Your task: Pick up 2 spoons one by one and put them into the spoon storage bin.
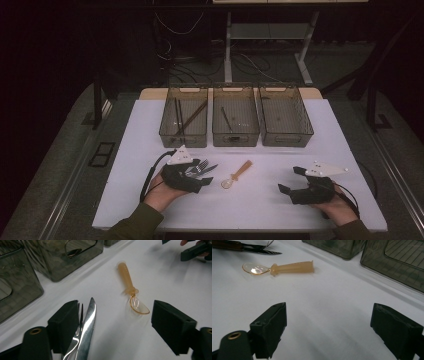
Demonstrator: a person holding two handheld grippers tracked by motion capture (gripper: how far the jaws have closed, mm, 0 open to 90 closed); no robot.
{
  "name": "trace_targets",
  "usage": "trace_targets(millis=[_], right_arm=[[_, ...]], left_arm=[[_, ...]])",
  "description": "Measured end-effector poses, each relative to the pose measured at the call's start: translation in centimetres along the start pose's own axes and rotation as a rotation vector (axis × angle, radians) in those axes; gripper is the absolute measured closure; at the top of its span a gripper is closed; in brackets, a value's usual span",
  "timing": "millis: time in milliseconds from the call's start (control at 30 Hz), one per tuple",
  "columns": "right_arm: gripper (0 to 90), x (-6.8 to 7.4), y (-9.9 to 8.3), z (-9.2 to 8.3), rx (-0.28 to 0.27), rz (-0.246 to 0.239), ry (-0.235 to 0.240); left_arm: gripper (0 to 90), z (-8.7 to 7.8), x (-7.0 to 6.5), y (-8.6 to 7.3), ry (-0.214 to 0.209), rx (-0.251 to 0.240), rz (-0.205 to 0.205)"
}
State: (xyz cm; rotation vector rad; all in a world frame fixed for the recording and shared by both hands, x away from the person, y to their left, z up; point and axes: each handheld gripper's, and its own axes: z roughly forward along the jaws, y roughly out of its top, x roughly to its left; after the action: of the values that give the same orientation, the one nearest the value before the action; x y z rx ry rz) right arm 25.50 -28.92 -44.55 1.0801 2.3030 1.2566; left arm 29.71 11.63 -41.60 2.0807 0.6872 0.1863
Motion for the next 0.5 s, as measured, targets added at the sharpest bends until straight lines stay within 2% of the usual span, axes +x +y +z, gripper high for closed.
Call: trace_targets(millis=[267,500], right_arm=[[13.8,-0.1,0.0,-0.1,-0.016,0.020,-0.003],[13.8,0.0,0.1,-0.1,-0.019,0.012,-0.005]], left_arm=[[35.2,2.3,-0.3,1.7,-0.016,-0.018,-0.012],[45.6,4.2,-0.9,2.5,-0.040,0.003,-0.009]])
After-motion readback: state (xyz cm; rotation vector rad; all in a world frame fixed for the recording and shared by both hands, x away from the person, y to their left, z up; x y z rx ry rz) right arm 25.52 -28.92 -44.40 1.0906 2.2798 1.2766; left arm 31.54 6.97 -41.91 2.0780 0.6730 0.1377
